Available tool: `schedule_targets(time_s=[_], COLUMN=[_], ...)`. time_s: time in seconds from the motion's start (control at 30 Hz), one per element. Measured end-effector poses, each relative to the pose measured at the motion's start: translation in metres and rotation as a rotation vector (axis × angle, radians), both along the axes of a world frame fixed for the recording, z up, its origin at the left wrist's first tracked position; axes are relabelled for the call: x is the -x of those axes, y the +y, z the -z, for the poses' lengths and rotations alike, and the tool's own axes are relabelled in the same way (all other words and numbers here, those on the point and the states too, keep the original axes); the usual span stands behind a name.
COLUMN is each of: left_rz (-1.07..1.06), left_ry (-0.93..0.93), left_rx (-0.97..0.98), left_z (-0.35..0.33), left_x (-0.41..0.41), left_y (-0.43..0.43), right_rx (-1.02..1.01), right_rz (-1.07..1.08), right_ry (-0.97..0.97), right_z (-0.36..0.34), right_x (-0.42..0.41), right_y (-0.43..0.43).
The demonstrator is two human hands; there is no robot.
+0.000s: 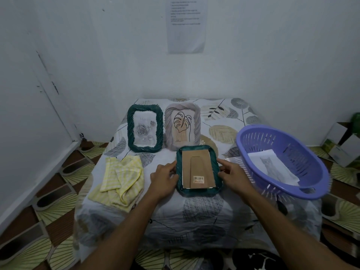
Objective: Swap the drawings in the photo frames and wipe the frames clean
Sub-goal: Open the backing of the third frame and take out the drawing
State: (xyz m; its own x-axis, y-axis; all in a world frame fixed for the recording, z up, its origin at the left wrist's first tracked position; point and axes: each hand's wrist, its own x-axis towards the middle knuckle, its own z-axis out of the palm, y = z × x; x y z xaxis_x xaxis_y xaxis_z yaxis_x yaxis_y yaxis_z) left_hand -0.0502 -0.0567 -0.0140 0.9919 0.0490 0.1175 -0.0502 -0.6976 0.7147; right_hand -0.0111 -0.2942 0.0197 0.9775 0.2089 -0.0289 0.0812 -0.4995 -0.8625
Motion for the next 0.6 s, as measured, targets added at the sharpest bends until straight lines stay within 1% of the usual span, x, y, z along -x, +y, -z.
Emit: schedule_targets(time_s=[0.2, 0.27, 0.37, 0.47, 0.6], left_rz=[-0.062, -0.064, -0.097, -0.074, -0.048], left_ry=[0.027, 0.02, -0.032, -0.08, -0.025], left_rx=[-0.278, -0.337, -0.324, -0.283, -0.218], left_z=[0.001, 0.003, 0.003, 0.0, -0.002], left_x=[0.005, 0.004, 0.003, -0.002, -0.012], left_y=[-0.011, -0.01, -0.014, -0.021, -0.03], right_rx=[0.233, 0.269, 0.304, 0.352, 0.343], right_rz=[-0.022, -0.019, 0.006, 0.0, 0.036], right_ry=[-0.141, -0.173, -0.187, -0.232, -0.277], right_z=[0.003, 0.005, 0.01, 0.017, 0.025], right_x=[0.006, 0.005, -0.003, -0.013, -0.017], right_y=[0.0, 0.001, 0.004, 0.009, 0.013])
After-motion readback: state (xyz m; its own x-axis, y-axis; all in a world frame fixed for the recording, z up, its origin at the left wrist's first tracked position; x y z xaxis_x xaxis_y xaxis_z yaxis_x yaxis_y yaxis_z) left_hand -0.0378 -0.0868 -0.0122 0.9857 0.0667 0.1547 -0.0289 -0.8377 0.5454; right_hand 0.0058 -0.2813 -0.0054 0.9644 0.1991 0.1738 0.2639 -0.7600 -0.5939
